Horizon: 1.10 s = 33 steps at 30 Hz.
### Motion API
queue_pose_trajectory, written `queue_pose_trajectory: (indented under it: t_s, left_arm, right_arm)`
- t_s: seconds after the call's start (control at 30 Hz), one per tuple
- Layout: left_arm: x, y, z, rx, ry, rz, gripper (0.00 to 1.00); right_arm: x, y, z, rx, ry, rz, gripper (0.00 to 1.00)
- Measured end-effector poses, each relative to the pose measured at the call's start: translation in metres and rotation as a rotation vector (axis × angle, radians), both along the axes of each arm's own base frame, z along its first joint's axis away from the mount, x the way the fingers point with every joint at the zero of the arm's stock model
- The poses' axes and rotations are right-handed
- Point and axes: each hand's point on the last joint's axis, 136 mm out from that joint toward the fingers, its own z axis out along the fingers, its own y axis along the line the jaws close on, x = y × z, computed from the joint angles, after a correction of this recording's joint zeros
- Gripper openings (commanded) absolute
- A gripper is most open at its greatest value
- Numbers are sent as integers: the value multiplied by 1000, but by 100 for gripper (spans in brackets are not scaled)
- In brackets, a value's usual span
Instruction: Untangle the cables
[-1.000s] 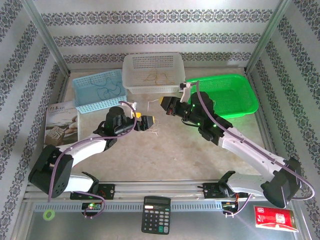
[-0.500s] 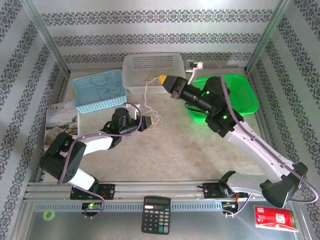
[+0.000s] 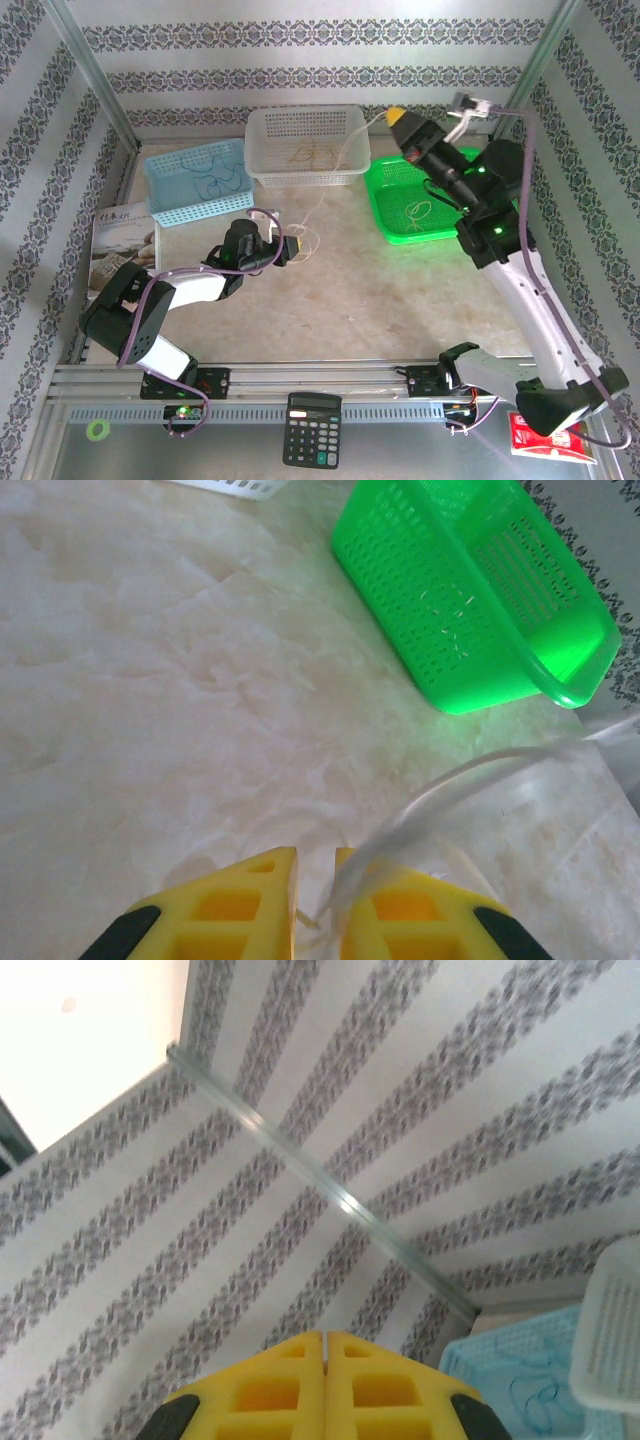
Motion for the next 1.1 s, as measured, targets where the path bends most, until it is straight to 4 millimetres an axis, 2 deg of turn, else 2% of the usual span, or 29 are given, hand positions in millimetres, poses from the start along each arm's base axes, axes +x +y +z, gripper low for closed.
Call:
queue_pose_trajectory:
  t_s: [0.13,0.23,0.43,0.53,0.73,1.1]
  left_arm:
    - [-2,2,-5,8,12,8,10]
    - [-2,4,-7,15,19,17,10]
    - [-3,6,-11,25,29,25,9]
    - [-4,9,-16,40,44,36,1]
    - [-5,17,-22,75,69,71,0]
    - [-9,24,-31,104,99,92,0]
  right_arm:
    - [1,-37,12,43,-14,-93,0]
    - [0,-61,19,66,-23,-156,0]
    - [4,-98,23,79,-34,-266,0]
    - [7,-113,23,94,-26,-310,0]
    - [8,-137,32,116,-33,-372,0]
    - [-18,-151,99,92,-182,-429,0]
